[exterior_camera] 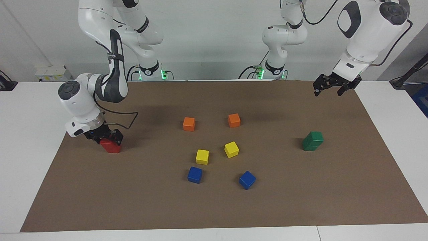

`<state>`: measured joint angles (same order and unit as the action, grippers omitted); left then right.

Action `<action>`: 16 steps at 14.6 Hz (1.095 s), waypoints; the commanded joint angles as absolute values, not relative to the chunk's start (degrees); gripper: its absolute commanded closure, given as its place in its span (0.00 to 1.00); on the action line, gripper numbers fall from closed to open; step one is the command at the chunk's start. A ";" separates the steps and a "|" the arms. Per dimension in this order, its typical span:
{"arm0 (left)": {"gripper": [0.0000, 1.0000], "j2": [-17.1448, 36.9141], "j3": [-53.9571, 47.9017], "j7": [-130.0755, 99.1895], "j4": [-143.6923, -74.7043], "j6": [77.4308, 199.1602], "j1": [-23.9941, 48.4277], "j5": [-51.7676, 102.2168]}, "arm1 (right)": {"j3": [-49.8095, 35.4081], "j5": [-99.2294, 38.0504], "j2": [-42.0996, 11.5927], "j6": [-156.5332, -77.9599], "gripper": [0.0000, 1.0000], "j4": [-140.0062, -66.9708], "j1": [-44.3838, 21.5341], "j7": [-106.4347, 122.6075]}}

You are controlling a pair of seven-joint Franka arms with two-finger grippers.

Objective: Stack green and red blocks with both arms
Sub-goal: 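Open the right gripper and withdraw it from the red stack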

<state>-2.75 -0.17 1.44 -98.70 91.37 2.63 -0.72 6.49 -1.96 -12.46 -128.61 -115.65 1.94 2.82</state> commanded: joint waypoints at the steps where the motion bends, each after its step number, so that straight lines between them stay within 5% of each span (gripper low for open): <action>1: 0.00 -3.34 -0.18 0.70 -99.41 91.06 2.72 -0.18 | 5.98 -1.67 -9.50 -115.46 0.00 -107.00 1.32 2.20; 4: 0.00 -3.69 -0.61 0.70 -98.97 90.97 2.72 -0.18 | 5.80 -1.58 -6.17 -103.03 0.00 -97.84 -1.74 2.72; 8: 0.00 -3.43 -0.53 0.88 -97.91 90.80 2.81 -0.26 | 5.71 -1.67 2.36 -96.80 0.00 -97.03 -4.21 2.99; 12: 0.00 -2.99 -0.62 1.05 -95.55 88.86 2.81 -0.26 | 5.80 -1.67 4.13 -83.79 0.00 -92.91 -4.92 2.81; 16: 0.00 -2.81 -0.53 1.23 -94.92 89.38 2.81 -0.26 | 5.71 -1.41 4.30 -83.93 0.00 -93.43 -4.92 2.64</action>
